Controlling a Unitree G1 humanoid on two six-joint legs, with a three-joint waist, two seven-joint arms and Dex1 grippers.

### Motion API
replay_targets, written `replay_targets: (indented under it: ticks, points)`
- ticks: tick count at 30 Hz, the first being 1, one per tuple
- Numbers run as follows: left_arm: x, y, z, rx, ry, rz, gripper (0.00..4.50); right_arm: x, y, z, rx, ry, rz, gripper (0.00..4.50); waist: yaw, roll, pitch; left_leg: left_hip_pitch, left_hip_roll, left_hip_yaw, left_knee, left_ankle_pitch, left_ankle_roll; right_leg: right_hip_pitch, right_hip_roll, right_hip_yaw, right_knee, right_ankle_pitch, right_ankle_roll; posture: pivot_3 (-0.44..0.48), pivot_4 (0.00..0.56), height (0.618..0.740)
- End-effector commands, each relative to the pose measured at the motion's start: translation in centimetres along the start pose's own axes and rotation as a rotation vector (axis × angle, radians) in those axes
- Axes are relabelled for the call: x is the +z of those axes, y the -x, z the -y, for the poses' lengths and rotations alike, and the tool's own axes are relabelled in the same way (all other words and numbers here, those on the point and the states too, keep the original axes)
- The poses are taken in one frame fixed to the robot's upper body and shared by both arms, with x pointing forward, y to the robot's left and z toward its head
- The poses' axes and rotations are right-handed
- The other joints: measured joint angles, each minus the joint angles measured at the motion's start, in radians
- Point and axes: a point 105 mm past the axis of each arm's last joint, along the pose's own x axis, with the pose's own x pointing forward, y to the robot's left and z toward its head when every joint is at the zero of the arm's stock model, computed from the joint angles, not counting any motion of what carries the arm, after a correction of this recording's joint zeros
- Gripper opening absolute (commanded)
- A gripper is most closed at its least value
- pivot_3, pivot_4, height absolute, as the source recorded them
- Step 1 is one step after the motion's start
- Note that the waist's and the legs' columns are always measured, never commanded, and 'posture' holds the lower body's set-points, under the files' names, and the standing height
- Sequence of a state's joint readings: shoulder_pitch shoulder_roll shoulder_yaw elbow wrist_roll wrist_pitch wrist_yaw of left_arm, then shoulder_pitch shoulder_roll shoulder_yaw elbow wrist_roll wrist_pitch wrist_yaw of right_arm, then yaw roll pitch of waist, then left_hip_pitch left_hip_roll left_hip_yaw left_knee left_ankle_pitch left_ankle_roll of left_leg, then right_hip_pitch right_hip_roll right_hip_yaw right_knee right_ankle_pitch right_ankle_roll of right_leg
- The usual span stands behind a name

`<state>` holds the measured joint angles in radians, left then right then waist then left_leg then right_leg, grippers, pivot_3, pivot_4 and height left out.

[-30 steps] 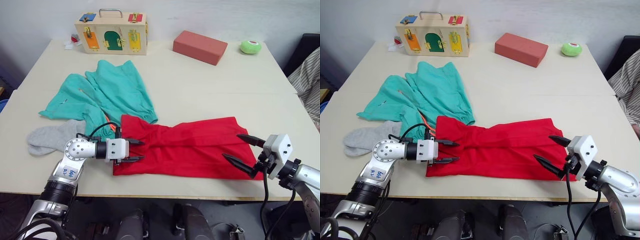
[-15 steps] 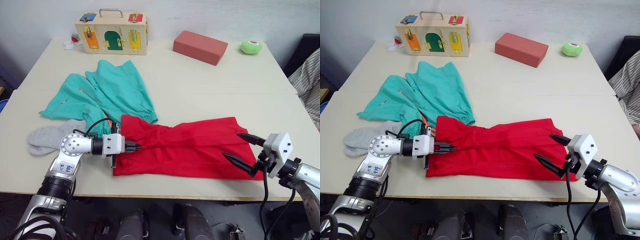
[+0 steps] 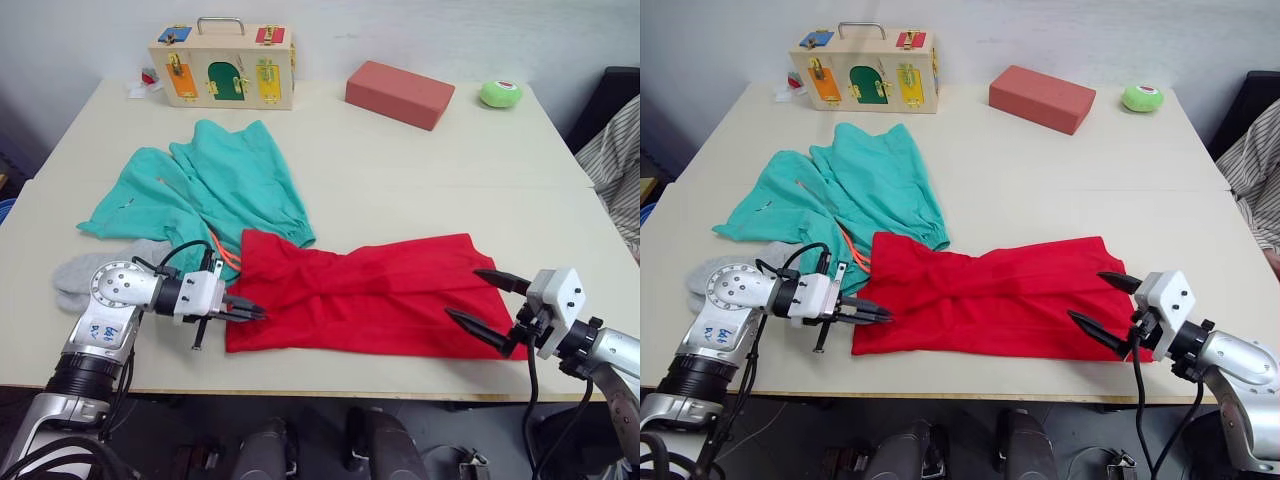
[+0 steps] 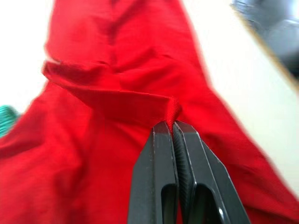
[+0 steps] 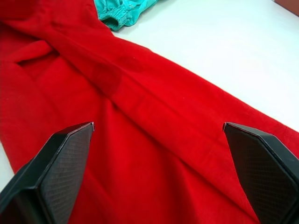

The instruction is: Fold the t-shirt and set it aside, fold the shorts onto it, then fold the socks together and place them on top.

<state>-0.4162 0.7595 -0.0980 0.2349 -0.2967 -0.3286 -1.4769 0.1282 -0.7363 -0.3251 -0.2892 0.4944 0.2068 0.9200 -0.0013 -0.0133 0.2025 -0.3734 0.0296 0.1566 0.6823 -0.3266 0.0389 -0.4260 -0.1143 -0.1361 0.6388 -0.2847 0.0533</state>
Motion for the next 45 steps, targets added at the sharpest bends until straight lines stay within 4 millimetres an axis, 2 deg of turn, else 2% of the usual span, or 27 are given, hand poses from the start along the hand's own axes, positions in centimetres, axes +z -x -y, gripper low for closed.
replay_targets:
  ticks: [1,8,15,16,19,22,25,28,30,33,34,37,40,42,44,45]
  points:
    - [0.3,0.3,0.4,-0.063,-0.075,-0.024,0.01,0.4,0.8,0.5,-0.015,0.023,-0.003,4.50,0.000,0.000,0.000,0.000,0.000,0.000,0.000,0.000,0.000,0.000,0.000,0.000,0.000,0.000,0.000,0.000,0.150,0.740]
    - [-0.3,0.3,-0.2,-0.045,-0.090,-0.065,0.01,-0.2,1.4,0.7,-0.025,0.015,-0.027,4.50,0.000,0.000,0.000,0.000,0.000,0.000,0.000,0.000,0.001,0.000,0.000,0.000,0.000,0.000,0.000,0.000,0.150,0.740]
    - [0.4,0.6,-0.7,-0.008,0.057,-0.007,0.01,-0.1,1.4,0.9,-0.036,-0.006,-0.024,4.50,-0.001,0.000,0.000,0.000,0.000,0.000,0.000,-0.001,0.001,0.000,0.000,0.000,0.000,0.000,0.000,0.000,0.150,0.740]
    - [0.6,0.8,-0.6,-0.006,0.082,-0.002,0.49,0.2,1.3,1.0,-0.036,-0.017,-0.015,4.50,-0.001,0.000,0.000,0.000,0.000,0.000,0.000,-0.001,0.001,0.000,0.000,0.000,0.000,0.000,0.000,0.000,0.150,0.740]
    - [1.4,1.2,-0.7,0.026,0.147,0.030,1.27,1.3,0.9,1.1,-0.015,-0.053,0.012,4.50,-0.003,0.000,0.000,0.000,0.000,0.000,0.000,-0.001,0.001,0.000,0.000,0.000,0.000,0.000,0.000,0.000,0.150,0.740]
    - [3.1,2.6,-0.6,0.060,0.365,0.131,2.23,2.9,0.3,2.0,0.073,-0.027,-0.012,4.50,-0.007,0.001,0.001,0.000,0.001,0.000,0.000,-0.001,0.001,0.000,0.000,0.001,0.000,0.000,0.000,0.000,0.150,0.740]
    - [4.1,3.4,-1.0,0.121,0.528,0.226,2.23,3.1,-0.4,3.1,0.164,0.025,-0.101,4.50,-0.008,0.001,0.001,0.000,0.001,0.000,0.000,-0.001,0.001,0.000,0.000,0.001,0.000,0.000,0.000,0.000,0.150,0.740]
    - [4.5,3.0,-2.2,0.226,0.558,0.302,2.23,3.4,-2.0,4.6,0.194,0.082,-0.116,4.50,-0.002,0.001,0.001,0.001,0.001,0.000,0.000,-0.001,0.001,0.000,0.000,0.001,-0.001,0.000,0.000,0.000,0.150,0.740]
    - [4.6,2.8,-3.5,0.319,0.552,0.349,2.23,3.8,-3.1,4.7,0.237,0.103,-0.098,4.50,0.001,0.001,0.001,0.000,0.000,0.000,0.000,-0.001,0.001,0.000,0.000,0.001,-0.001,0.000,0.000,0.000,0.150,0.740]
    - [3.9,2.1,-4.8,0.428,0.531,0.348,2.27,4.6,-4.9,3.5,0.317,0.111,-0.022,3.97,0.001,0.001,0.001,-0.001,0.000,0.000,0.000,-0.001,0.001,0.000,0.000,0.000,-0.001,0.000,0.000,0.000,0.150,0.740]
    - [3.5,1.8,-4.9,0.447,0.528,0.336,2.27,4.8,-5.3,3.1,0.331,0.114,0.000,3.60,0.001,0.001,0.001,-0.001,0.000,0.000,0.000,-0.001,0.001,0.000,0.000,0.000,-0.001,0.000,0.000,0.000,0.150,0.740]
    - [2.2,0.0,-5.7,0.533,0.471,0.250,1.65,5.4,-8.0,2.3,0.250,0.149,0.103,2.50,0.001,0.001,0.001,-0.001,0.000,0.000,0.000,-0.001,0.001,0.000,0.000,-0.001,-0.001,0.000,0.000,0.000,0.150,0.740]
    - [1.6,-2.7,-5.7,0.550,0.435,0.183,0.69,5.1,-10.4,1.2,0.160,0.149,0.166,1.44,0.000,0.001,0.001,-0.001,0.000,0.002,0.000,0.000,0.000,-0.001,0.000,0.000,-0.001,0.000,0.000,0.000,0.150,0.740]
    - [1.0,-4.0,-6.2,0.609,0.441,0.157,0.08,4.5,-11.5,-0.7,0.164,0.139,0.180,0.73,-0.001,0.001,0.001,-0.001,0.000,0.002,0.000,-0.001,0.000,-0.001,0.000,0.000,0.000,0.000,0.000,0.000,0.150,0.740]
    - [0.4,-4.9,-7.0,0.690,0.472,0.155,0.00,3.3,-12.5,-2.1,0.148,0.160,0.176,0.03,0.001,0.000,0.000,-0.001,0.000,0.002,0.000,-0.001,0.000,-0.002,0.000,0.001,0.003,0.000,0.000,0.000,0.150,0.740]
    - [0.0,-5.2,-7.2,0.718,0.491,0.147,0.00,3.1,-12.9,-2.6,0.129,0.140,0.185,0.03,0.001,0.000,0.000,-0.002,0.000,0.002,0.000,-0.001,0.000,-0.002,0.000,0.000,0.004,0.000,0.000,0.000,0.150,0.740]
